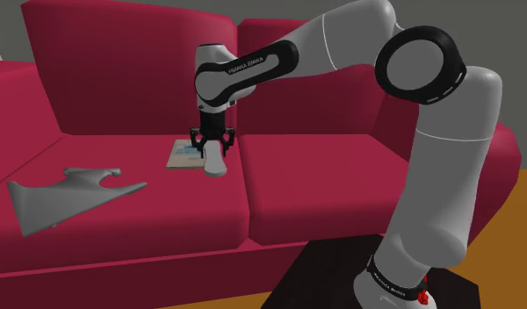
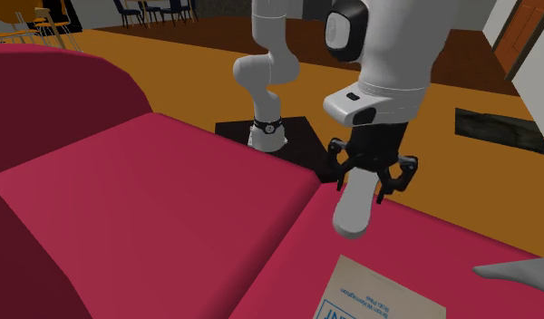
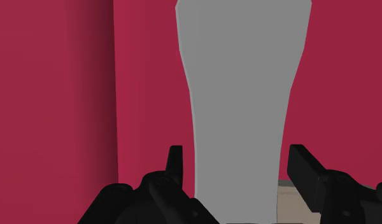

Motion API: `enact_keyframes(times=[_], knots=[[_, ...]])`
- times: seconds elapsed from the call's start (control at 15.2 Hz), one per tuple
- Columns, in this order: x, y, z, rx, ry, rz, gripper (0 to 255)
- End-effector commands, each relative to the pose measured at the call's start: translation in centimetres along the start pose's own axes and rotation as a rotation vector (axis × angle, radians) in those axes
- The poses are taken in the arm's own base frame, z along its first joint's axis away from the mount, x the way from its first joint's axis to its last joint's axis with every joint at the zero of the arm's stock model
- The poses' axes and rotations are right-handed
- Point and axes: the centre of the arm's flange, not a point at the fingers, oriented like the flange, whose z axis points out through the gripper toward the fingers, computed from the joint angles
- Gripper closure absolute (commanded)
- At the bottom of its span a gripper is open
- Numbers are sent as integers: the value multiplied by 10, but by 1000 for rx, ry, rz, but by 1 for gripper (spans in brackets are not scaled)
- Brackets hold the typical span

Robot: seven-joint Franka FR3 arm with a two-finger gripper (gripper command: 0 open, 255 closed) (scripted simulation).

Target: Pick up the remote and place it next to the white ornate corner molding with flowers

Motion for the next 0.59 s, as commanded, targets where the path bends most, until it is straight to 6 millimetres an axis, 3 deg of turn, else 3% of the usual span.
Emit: enact_keyframes(times=[0.0, 0.33, 0.53], knots=[[-7, -27, 1, 1, 0, 1, 255], [-27, -97, 1, 1, 0, 1, 255], [-27, -97, 17, 1, 0, 1, 255]])
